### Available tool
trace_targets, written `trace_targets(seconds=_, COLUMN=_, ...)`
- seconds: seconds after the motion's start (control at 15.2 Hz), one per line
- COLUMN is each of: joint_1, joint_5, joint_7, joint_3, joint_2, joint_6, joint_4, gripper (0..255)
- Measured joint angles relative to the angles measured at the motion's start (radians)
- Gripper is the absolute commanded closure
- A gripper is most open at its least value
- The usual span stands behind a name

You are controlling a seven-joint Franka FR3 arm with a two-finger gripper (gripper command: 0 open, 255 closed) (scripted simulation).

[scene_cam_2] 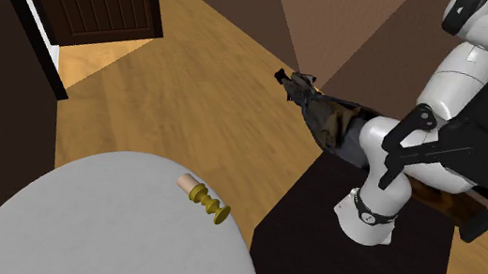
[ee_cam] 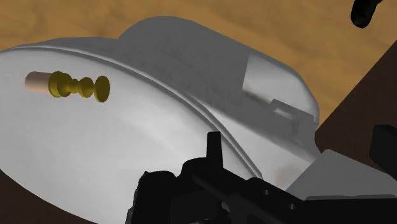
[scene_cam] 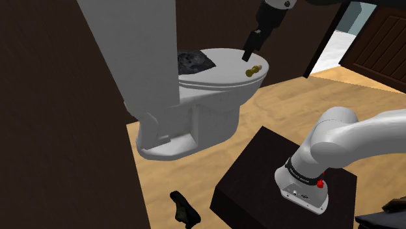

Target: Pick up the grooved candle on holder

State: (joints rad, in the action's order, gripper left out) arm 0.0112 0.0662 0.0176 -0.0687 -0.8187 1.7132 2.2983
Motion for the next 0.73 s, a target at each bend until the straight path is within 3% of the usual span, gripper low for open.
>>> trace_targets(seconds=0.2, joint_1=0.001, joint_5=0.013, joint_7=0.039, joint_3=0.03, joint_2=-0.002, joint_6=0.016, joint_4=0.016, gripper=0)
trace_targets(seconds=0.73, joint_1=0.013, joint_5=0.104, joint_7=0.315, joint_3=0.246, joint_2=0.011, joint_6=0.135, joint_4=0.104, gripper=0)
